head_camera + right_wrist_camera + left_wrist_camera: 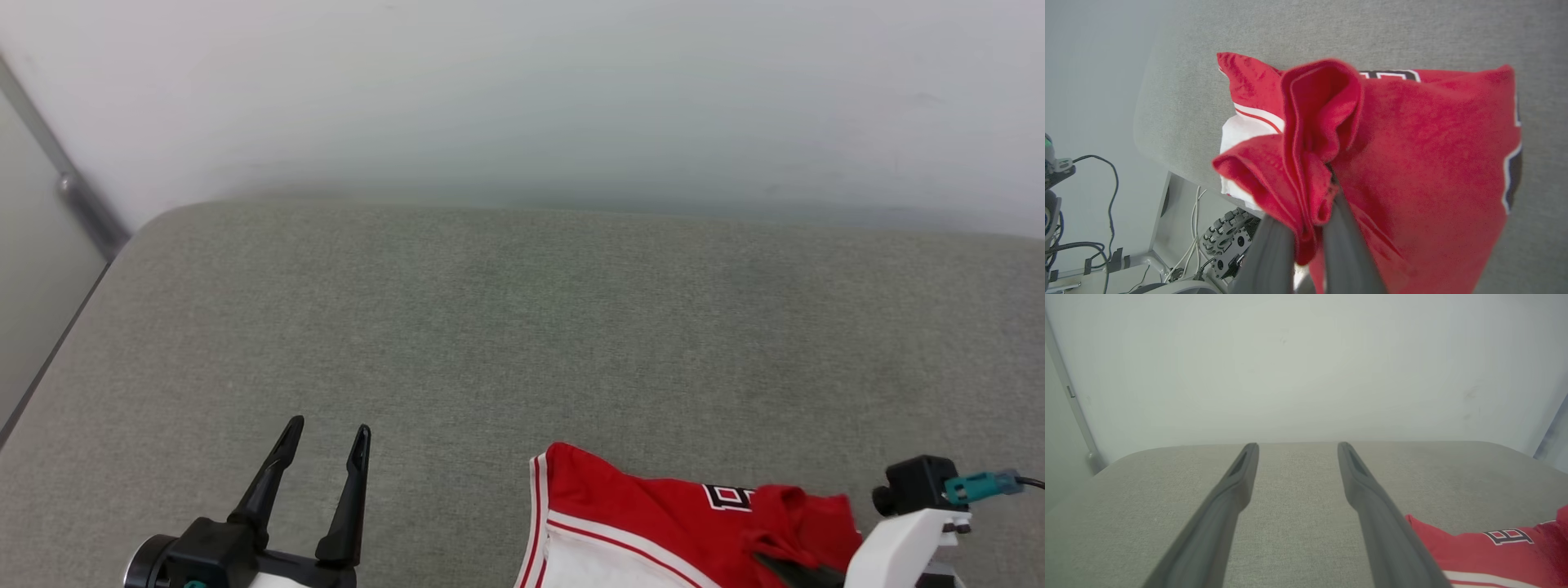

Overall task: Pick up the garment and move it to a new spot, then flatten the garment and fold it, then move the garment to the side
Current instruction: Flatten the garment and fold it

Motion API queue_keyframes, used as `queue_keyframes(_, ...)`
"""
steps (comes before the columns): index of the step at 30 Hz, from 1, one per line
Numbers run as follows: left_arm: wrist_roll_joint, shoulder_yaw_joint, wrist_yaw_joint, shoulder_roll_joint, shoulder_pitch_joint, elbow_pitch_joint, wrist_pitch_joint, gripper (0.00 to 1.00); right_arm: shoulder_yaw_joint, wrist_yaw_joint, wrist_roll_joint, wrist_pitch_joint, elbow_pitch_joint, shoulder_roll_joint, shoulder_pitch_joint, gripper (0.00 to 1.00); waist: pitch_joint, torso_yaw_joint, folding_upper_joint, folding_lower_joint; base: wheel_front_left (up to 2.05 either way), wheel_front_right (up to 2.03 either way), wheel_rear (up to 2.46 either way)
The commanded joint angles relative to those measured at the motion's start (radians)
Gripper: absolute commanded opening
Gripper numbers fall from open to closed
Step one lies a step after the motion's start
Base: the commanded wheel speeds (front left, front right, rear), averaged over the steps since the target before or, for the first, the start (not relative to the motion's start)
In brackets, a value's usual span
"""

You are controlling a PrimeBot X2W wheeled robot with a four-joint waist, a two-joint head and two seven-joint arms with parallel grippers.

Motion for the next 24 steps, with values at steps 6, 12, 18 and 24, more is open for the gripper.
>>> queue_keyframes(6, 0.0, 0.017, -0.001, 0.002, -0.021, 0.004, -0.004, 1.0, 0.073, 0.0, 0.137, -0.047, 0.04, 0.021, -0.042, 0.0, 0.016, 0.033, -0.0001, 0.0, 0.0, 0.0, 0.0)
queue_keyframes(12, 0.001, 0.013, -0.001, 0.01, -0.031, 0.007, -0.004, 1.0, 0.189, 0.0, 0.182, -0.169, 0.174, 0.021, -0.111, 0.0, 0.035, 0.052, -0.0001, 0.0, 0.0, 0.0, 0.0)
queue_keyframes(18, -0.001, 0.005, -0.001, 0.015, -0.048, 0.013, -0.004, 1.0, 0.285, 0.0, 0.207, -0.278, 0.33, 0.02, -0.2, 0.0, 0.054, 0.068, -0.0001, 0.0, 0.0, 0.0, 0.0)
queue_keyframes(24, -0.004, 0.0, -0.001, 0.018, -0.058, 0.019, -0.004, 1.0, 0.366, 0.0, 0.247, -0.367, 0.45, 0.021, -0.269, 1.0, 0.063, 0.077, -0.0001, 0.0, 0.0, 0.0, 0.0)
